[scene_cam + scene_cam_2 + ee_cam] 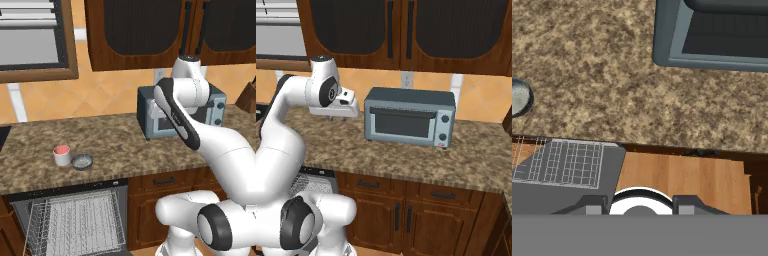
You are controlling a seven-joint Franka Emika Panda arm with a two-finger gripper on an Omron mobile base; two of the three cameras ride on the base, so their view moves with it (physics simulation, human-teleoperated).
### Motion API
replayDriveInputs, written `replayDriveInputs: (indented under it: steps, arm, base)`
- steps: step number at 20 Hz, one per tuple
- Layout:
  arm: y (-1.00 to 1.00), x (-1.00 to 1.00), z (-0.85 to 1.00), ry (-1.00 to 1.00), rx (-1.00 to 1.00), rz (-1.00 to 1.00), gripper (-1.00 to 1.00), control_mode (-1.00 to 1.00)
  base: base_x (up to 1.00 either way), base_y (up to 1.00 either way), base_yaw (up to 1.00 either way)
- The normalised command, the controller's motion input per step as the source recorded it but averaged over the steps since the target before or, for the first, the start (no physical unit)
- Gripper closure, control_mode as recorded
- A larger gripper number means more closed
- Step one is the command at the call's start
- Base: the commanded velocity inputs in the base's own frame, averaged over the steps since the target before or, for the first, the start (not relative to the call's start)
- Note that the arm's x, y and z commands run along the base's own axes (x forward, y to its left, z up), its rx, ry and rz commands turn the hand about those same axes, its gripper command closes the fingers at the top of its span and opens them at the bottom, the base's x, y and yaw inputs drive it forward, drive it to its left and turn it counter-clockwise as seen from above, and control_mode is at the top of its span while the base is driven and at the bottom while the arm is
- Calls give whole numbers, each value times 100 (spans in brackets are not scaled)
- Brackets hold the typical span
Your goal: Pick up the cup and bowl from the counter, place them in the dishwasher, and close the dishwasher door.
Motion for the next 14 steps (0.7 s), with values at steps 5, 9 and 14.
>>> replayDriveInputs:
  steps: [5, 9, 14]
  arm:
    - [0, 0, 0, 0, 0, 0, -100, 100]
    - [0, 0, 0, 0, 0, 0, -100, 100]
    - [0, 0, 0, 0, 0, 0, -100, 100]
  base:
    - [-8, -3, 3]
    - [-17, -25, 34]
    - [-25, -42, 52]
